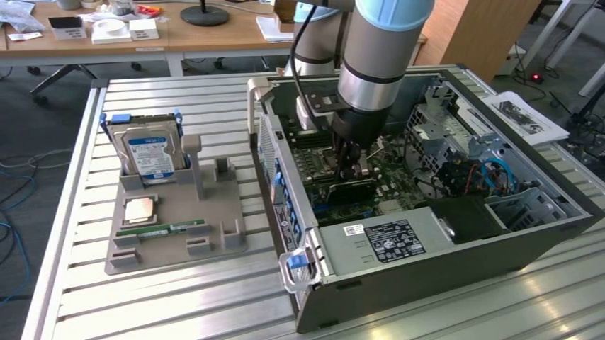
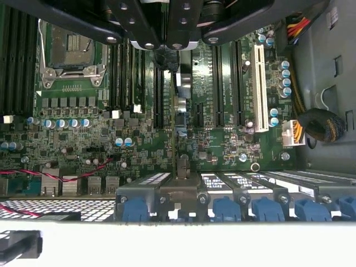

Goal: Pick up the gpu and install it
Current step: 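Press down on the gpu until it lock into place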

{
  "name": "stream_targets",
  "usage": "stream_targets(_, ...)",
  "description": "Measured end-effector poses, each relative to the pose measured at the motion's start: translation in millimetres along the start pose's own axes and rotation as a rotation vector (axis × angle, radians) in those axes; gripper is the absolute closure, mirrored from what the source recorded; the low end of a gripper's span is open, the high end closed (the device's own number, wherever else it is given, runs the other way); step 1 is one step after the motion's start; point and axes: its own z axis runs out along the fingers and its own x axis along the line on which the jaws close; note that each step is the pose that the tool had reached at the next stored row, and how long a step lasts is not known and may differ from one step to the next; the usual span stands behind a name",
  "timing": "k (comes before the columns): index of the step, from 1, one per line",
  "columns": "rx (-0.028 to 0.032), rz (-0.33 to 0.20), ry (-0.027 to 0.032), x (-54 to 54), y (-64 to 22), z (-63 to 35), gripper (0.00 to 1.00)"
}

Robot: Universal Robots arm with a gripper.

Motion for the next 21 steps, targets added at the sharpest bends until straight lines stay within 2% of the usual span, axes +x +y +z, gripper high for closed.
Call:
stream_targets(2, -0.0007, 0.000, 0.0015, -0.2, -0.1, -5.2, 0.89)
stream_targets(14, -0.0007, 0.000, 0.0015, -1.8, -1.6, -31.7, 0.89)
stream_targets(21, -0.0008, 0.000, 0.0019, -1.9, -3.1, -32.5, 0.89)
